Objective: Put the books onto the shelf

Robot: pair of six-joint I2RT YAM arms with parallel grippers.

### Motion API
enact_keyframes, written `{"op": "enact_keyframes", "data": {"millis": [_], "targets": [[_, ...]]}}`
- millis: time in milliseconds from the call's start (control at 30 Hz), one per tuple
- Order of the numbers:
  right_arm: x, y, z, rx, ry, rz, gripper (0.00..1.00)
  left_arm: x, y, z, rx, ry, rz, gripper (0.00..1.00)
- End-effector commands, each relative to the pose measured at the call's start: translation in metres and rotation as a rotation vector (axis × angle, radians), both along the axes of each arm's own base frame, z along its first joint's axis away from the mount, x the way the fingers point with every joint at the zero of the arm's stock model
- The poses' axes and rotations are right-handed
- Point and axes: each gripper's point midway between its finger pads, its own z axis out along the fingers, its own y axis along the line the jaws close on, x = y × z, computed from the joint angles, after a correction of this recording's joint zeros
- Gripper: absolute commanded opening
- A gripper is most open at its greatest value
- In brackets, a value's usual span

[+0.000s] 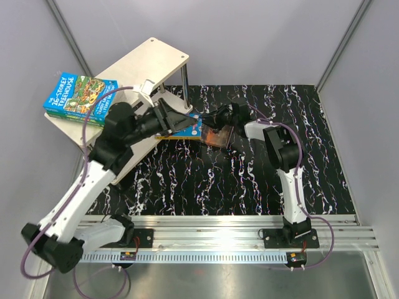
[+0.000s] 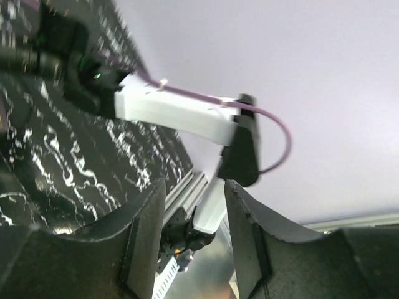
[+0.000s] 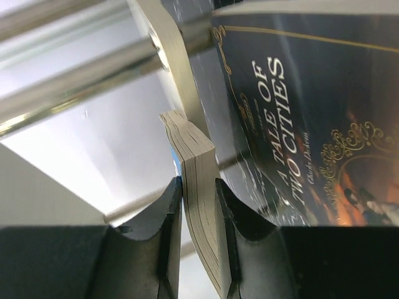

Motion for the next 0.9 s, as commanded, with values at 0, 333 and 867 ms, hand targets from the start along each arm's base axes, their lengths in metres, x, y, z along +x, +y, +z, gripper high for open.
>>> {"op": "enact_keyframes", "data": {"millis": [0, 333, 867], "targets": [[0.022, -0.005, 0.055, -0.013, -0.079, -0.151, 0.0, -0.021, 0.022, 0.024, 0.022, -0.08, 0.059, 0.46], [0.032, 0.027, 0.064, -0.122, 0.012, -0.302, 0.0, -0.068, 0.066, 0.025, 0.081, -0.068, 0.16, 0.47], [0.037, 0.051, -0.005, -0.261, 0.228, -0.488, 0.0, -0.097, 0.098, 0.021, 0.186, -0.086, 0.224, 0.48]]}}
